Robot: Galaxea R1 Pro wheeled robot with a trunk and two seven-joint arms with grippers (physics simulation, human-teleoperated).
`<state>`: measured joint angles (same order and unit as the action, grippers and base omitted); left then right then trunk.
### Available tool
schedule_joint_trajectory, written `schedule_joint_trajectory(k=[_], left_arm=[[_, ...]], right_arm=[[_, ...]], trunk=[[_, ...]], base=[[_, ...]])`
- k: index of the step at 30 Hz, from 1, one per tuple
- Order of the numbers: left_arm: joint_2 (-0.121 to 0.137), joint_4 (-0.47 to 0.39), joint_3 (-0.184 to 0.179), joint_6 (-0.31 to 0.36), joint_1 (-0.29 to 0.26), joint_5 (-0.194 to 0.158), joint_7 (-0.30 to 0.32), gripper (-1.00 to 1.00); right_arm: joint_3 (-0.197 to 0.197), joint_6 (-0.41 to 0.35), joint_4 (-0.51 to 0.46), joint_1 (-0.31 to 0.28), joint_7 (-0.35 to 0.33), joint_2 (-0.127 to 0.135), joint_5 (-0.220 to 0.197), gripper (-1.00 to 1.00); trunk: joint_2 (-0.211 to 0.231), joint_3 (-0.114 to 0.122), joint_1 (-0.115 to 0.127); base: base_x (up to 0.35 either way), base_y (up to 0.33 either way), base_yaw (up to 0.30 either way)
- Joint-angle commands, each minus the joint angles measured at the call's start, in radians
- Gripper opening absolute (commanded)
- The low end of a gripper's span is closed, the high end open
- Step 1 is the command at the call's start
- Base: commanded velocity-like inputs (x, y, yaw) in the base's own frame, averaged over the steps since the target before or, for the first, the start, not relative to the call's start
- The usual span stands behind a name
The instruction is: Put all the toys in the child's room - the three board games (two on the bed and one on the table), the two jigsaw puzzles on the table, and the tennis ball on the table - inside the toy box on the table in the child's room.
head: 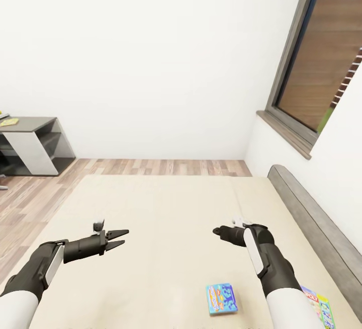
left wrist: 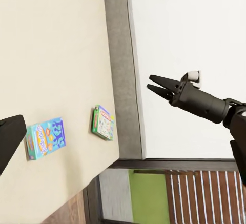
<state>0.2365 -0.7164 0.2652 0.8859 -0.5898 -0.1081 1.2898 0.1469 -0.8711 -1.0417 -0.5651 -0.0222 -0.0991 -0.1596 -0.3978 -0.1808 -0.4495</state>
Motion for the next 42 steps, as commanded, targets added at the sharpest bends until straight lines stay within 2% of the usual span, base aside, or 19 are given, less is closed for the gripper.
schedule_joint_trajectory(k=[1, 13, 16, 21, 24, 35, 42], left_arm=[[0.000, 0.000, 0.000, 0.008, -0.001, -0.002, 0.002, 1.00], [0.001, -0.003, 0.000, 0.013, -0.001, -0.005, 0.011, 1.00], [0.001, -0.013, -0.001, 0.017, -0.001, -0.005, 0.045, 1.00], [0.002, -0.030, -0.008, 0.021, -0.001, 0.003, 0.164, 1.00], [0.005, -0.032, -0.007, 0.022, -0.001, 0.005, 0.187, 1.00], [0.056, -0.034, -0.004, 0.017, -0.001, 0.002, 0.211, 1.00], [0.070, -0.034, -0.002, 0.015, -0.001, 0.005, 0.212, 1.00]], right_arm=[[0.003, -0.004, 0.000, -0.001, -0.002, -0.001, -0.001, 1.00], [0.003, 0.003, 0.005, -0.002, -0.002, -0.001, 0.001, 1.00], [0.003, 0.003, 0.006, -0.002, -0.002, -0.001, 0.001, 1.00], [0.003, 0.003, 0.006, -0.002, -0.001, -0.001, 0.004, 1.00], [0.003, 0.004, 0.006, -0.002, -0.001, -0.001, 0.004, 1.00], [0.003, 0.041, 0.012, -0.003, -0.001, -0.001, 0.003, 1.00], [0.002, 0.048, 0.012, -0.003, 0.000, -0.001, 0.003, 1.00]], trunk=[[-0.002, -0.004, -0.001], [-0.002, -0.023, -0.001], [-0.002, -0.028, -0.001], [-0.002, -0.037, -0.001], [-0.002, -0.042, -0.001], [-0.002, -0.060, -0.001], [-0.002, -0.071, -0.001]], base=[[0.000, 0.000, 0.000], [0.000, 0.000, 0.000], [0.000, 0.000, 0.000], [0.000, 0.000, 0.000], [0.000, 0.000, 0.000], [0.000, 0.000, 0.000], [0.000, 0.000, 0.000]])
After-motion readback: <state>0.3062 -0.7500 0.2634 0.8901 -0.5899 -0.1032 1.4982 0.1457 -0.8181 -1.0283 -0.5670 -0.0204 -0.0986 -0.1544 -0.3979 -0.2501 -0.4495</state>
